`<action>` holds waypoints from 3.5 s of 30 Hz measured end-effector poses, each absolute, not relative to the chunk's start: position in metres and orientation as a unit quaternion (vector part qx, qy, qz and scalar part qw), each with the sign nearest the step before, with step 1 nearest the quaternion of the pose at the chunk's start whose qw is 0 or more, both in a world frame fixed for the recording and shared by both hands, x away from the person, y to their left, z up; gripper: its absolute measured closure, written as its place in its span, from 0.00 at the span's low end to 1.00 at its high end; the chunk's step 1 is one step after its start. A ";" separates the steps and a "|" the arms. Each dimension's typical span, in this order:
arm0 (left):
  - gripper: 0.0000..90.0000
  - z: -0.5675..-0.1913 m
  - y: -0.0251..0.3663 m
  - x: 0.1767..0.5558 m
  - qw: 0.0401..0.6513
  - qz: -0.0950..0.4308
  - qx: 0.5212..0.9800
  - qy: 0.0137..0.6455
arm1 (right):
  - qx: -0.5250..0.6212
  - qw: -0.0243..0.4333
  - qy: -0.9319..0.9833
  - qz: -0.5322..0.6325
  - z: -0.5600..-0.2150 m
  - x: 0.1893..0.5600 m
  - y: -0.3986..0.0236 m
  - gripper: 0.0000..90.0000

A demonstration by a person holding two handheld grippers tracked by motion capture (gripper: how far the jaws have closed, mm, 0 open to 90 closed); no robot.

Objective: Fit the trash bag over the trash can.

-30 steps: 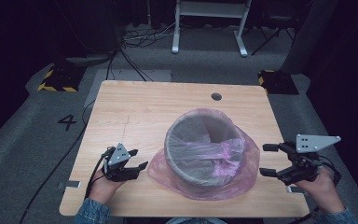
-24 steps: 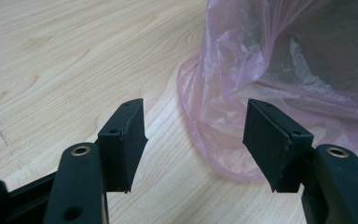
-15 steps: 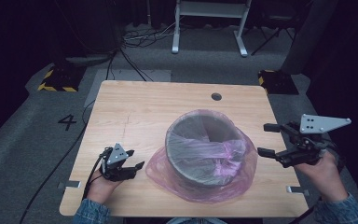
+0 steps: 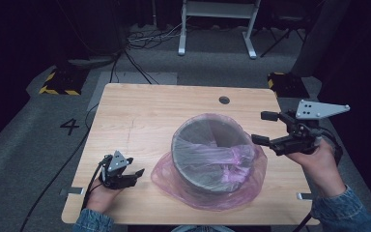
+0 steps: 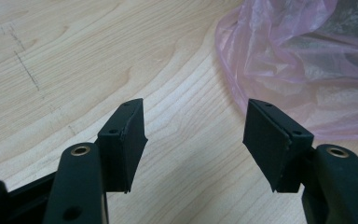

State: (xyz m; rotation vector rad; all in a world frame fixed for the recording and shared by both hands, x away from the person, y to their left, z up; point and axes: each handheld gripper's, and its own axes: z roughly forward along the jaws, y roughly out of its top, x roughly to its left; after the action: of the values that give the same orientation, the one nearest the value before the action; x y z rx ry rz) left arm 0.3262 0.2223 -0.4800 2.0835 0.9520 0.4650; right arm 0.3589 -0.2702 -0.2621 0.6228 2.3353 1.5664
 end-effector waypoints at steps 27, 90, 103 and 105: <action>0.43 -0.492 0.231 0.324 0.371 0.191 0.823 0.385 | 0.223 0.114 0.812 0.527 -0.252 0.385 -0.222 0.16; 0.42 -0.497 0.226 0.324 0.360 0.189 0.831 0.379 | 0.216 0.027 0.891 0.398 -0.361 0.391 -0.109 0.28; 0.42 -0.498 0.225 0.325 0.356 0.188 0.835 0.375 | 0.204 0.021 0.928 0.312 -0.377 0.400 -0.099 0.33; 0.42 -0.498 0.225 0.325 0.354 0.188 0.838 0.371 | 0.205 0.014 0.934 0.292 -0.383 0.401 -0.096 0.35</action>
State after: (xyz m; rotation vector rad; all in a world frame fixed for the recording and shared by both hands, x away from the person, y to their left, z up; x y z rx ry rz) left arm 0.3246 0.2246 -0.4976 2.1653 0.9592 0.4873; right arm 0.4010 -0.0959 -0.3827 0.6379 2.9087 0.9093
